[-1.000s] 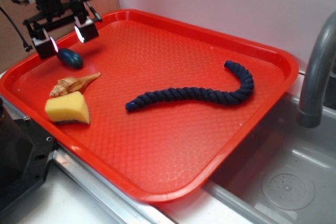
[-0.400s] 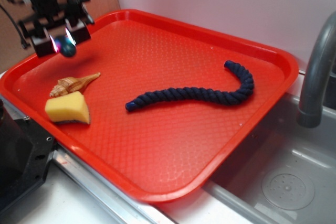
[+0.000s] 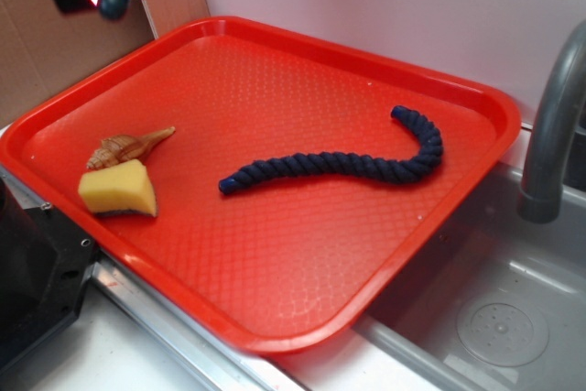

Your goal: Grab the plastic pickle.

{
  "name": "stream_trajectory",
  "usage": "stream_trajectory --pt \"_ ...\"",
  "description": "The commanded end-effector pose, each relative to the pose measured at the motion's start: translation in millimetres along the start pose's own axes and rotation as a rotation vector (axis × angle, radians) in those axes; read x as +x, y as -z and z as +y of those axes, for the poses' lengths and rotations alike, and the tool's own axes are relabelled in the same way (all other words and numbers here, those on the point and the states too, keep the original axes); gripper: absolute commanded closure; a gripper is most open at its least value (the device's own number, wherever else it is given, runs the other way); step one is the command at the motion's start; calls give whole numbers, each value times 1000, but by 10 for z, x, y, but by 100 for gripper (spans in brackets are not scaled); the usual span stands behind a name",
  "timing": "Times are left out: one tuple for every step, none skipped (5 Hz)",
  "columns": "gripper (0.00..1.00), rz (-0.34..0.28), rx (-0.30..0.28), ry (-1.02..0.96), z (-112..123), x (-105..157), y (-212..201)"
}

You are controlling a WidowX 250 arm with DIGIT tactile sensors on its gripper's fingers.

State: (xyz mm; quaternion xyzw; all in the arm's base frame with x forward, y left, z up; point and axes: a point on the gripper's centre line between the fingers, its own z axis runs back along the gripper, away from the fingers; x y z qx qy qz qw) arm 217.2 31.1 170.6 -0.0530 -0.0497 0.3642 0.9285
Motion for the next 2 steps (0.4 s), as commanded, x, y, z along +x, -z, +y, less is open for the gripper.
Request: stream_trajectory --pt "100 1 9 448 -337 -131 -121" --pt "100 3 18 485 -274 11 -81"
